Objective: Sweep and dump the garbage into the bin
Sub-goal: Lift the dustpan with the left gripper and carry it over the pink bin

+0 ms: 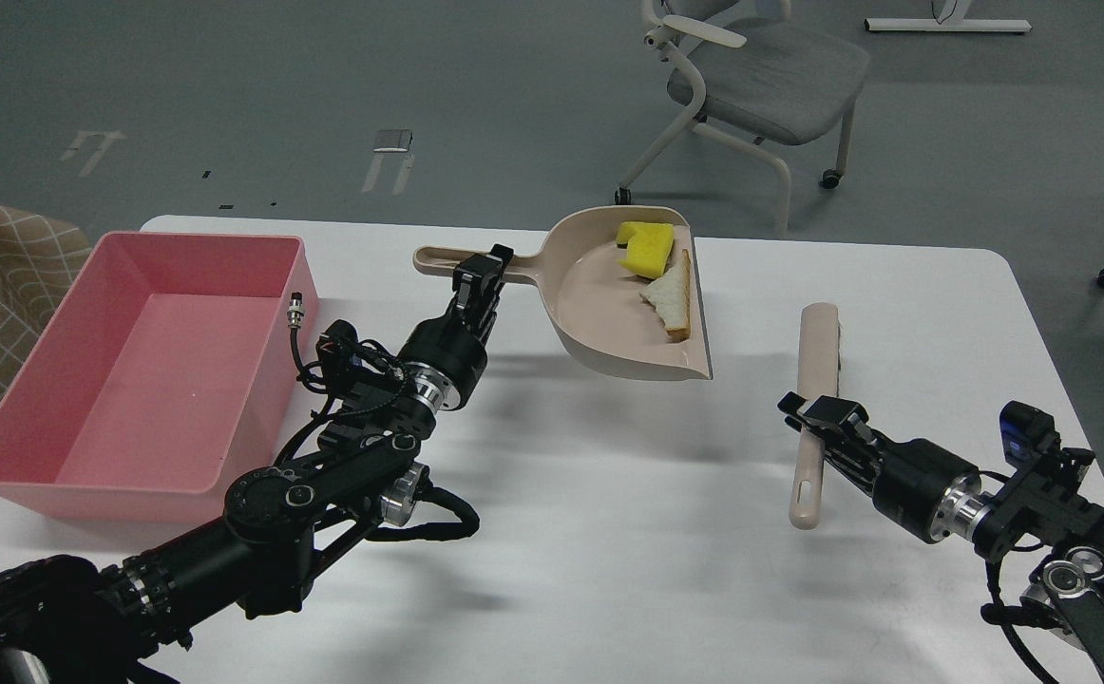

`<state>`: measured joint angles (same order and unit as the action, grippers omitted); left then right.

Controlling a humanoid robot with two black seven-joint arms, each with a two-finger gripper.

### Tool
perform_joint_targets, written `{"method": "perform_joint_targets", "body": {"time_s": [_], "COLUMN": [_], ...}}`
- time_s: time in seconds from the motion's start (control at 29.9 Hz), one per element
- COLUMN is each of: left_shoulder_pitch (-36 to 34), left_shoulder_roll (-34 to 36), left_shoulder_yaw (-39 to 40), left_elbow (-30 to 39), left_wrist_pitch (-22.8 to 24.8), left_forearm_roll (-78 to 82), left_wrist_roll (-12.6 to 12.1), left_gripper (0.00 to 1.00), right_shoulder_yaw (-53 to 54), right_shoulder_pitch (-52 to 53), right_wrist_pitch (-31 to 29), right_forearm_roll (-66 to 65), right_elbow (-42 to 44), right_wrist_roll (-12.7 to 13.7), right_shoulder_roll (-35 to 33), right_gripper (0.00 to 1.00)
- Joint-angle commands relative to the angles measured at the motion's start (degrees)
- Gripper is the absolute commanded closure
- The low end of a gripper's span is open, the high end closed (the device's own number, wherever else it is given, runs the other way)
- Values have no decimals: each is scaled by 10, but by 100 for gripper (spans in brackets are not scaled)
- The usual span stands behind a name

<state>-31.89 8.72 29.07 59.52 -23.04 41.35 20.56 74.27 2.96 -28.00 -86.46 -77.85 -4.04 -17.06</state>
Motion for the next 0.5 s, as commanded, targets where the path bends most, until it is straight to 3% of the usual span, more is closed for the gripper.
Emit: {"method": "perform_joint_targets", "body": {"time_s": [0.0,0.47], "left_shoulder_pitch": [-6,-42], "left_shoulder_roll": [1,31], "left_shoulder_yaw": [0,0], "left_elbow": [0,1], "left_wrist_pitch": [0,12], "left_forearm_roll": [-5,-36], "left_wrist_roll": [0,-7], "left_gripper": [100,100], "right_shoulder_yaw": [9,27], "right_shoulder_pitch": [5,53], "right_wrist_pitch": [0,0], "right_forearm_roll": [3,48], "right_elbow": [-5,-20], "right_wrist_roll": [0,-7], "right_shoulder_roll": [-1,-35], "right_gripper": [75,75]}}
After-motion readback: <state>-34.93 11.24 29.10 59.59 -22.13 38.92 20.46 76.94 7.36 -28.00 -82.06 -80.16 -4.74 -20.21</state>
